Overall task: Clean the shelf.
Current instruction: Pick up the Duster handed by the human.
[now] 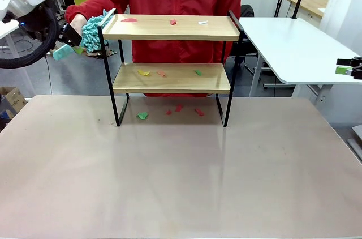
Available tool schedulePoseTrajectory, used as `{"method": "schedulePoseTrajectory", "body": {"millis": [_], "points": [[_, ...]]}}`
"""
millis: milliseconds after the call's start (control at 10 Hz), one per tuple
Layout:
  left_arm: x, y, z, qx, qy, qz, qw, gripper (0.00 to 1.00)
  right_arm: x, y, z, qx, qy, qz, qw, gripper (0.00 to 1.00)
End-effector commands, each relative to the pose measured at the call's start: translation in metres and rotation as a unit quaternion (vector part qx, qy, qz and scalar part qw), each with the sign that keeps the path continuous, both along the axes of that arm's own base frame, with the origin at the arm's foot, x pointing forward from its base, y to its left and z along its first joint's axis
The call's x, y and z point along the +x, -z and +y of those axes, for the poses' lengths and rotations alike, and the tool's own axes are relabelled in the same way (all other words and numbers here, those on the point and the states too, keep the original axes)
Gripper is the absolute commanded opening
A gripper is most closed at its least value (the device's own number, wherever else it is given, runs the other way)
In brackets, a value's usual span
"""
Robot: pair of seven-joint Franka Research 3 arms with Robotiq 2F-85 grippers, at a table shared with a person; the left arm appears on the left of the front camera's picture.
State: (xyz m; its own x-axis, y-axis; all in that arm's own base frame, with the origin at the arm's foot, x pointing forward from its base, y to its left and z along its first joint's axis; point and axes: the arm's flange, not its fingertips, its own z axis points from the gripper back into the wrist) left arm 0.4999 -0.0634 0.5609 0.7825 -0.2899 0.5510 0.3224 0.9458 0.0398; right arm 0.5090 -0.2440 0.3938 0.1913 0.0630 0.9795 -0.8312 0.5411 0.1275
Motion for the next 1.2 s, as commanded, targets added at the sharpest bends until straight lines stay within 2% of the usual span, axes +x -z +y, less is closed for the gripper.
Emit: {"method": "schedulePoseTrajectory", "body": {"millis": [0, 100, 200, 300, 400, 500, 600, 1100], "points": [[-0.0004, 0.0012, -0.004, 0.006, -0.018, 0.0, 1.0, 1.0, 0.0003, -0.0029, 0.0025, 0.0, -0.001, -0.003, 1.0, 1.0], [0.0006, 0.0018, -0.0043, 0.012, -0.019, 0.002, 1.0, 1.0, 0.0003, -0.0029, 0.0025, 0.0, -0.001, -0.003, 1.0, 1.0], [0.0027, 0.0025, -0.0048, 0.016, -0.019, 0.002, 1.0, 0.41, 0.0003, -0.0029, 0.0025, 0.0, -0.001, -0.003, 1.0, 1.0], [0.0042, 0.0033, -0.0054, 0.014, -0.019, 0.004, 1.0, 0.41, 0.0003, -0.0029, 0.0025, 0.0, -0.001, -0.003, 1.0, 1.0], [0.0047, 0.0039, -0.0055, 0.013, -0.022, 0.003, 1.0, 0.0, 0.0003, -0.0029, 0.0025, 0.0, -0.001, -0.003, 1.0, 1.0], [0.0046, 0.0053, -0.0046, 0.021, -0.026, 0.001, 0.999, 0.35, 0.0003, -0.0029, 0.0025, 0.0, -0.001, -0.003, 1.0, 1.0], [0.005, 0.0055, -0.0051, 0.023, -0.027, 0.002, 0.999, 0.0, 0.0003, -0.0029, 0.0025, 0.0, -0.001, -0.003, 1.0, 1.0], [0.0046, 0.0053, 0.0001, 0.029, -0.076, -0.002, 0.997, 0.0, 0.0003, -0.0029, 0.0025, 0.0, -0.001, -0.003, 1.0, 1.0]]}}
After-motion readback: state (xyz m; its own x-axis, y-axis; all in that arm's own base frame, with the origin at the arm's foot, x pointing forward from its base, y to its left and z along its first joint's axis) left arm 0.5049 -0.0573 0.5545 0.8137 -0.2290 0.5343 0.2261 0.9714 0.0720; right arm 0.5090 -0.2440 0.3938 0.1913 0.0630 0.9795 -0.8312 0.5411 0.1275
